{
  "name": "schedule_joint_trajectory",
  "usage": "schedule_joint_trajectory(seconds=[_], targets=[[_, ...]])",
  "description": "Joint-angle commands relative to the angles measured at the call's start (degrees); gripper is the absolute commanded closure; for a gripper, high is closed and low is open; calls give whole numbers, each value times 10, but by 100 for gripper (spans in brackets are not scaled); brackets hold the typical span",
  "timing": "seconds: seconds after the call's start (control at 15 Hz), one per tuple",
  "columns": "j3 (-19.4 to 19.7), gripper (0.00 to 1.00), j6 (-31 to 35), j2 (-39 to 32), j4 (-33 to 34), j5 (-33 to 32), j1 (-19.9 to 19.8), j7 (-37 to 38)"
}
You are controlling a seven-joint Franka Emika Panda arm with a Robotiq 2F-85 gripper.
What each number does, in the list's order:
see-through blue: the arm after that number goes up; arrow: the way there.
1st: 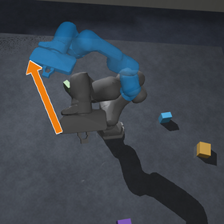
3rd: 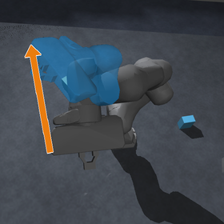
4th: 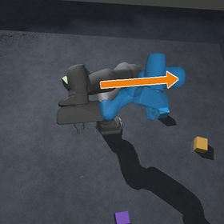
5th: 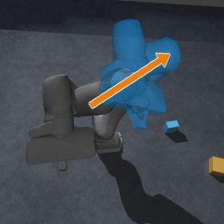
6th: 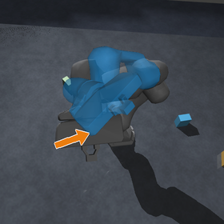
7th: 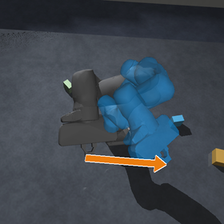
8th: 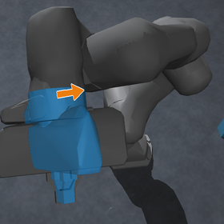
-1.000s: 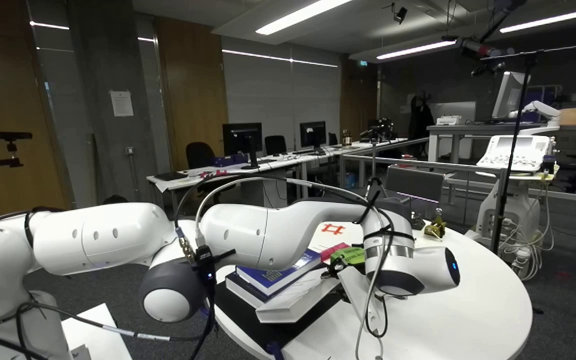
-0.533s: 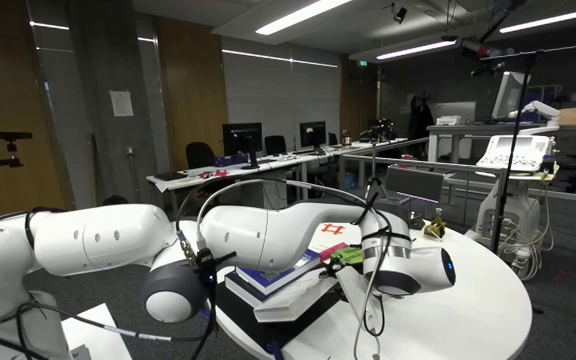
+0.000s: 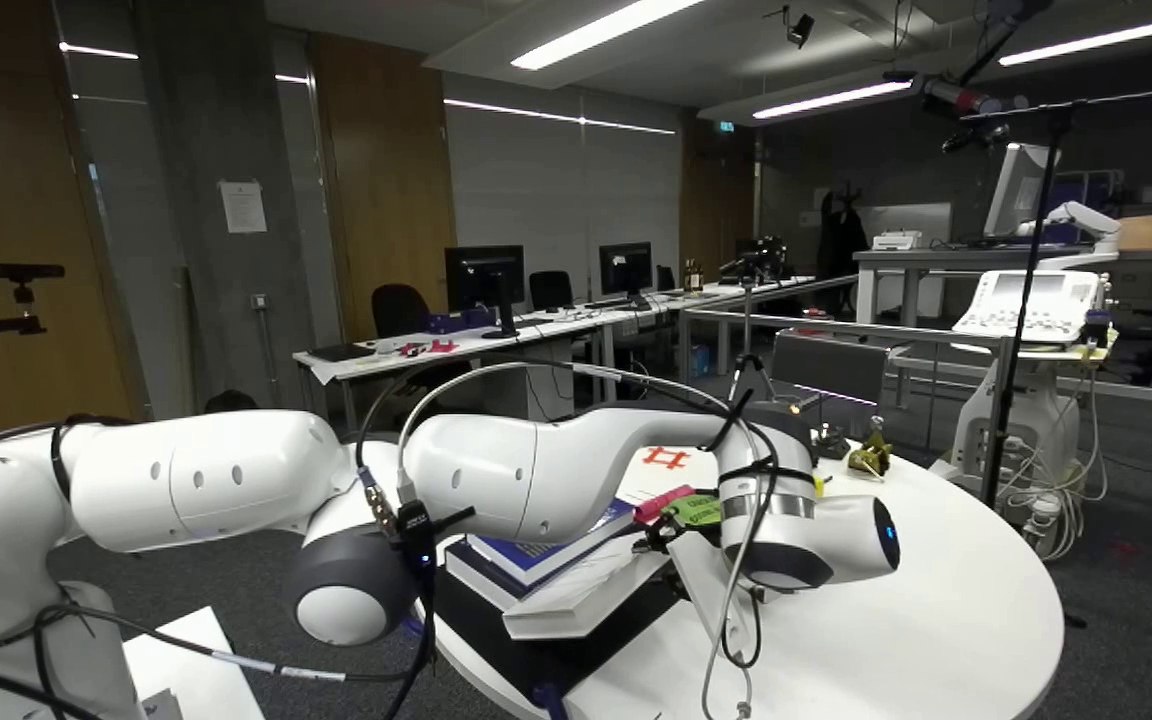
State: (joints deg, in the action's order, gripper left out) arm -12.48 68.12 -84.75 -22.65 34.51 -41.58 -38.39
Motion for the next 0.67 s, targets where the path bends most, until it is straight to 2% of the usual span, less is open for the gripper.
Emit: schedule_joint_trajectory(seconds=[0.0,0.6], targets=[[-33,84,-21,0,11,9,3,26],[-46,84,-8,-2,16,22,-5,48]])
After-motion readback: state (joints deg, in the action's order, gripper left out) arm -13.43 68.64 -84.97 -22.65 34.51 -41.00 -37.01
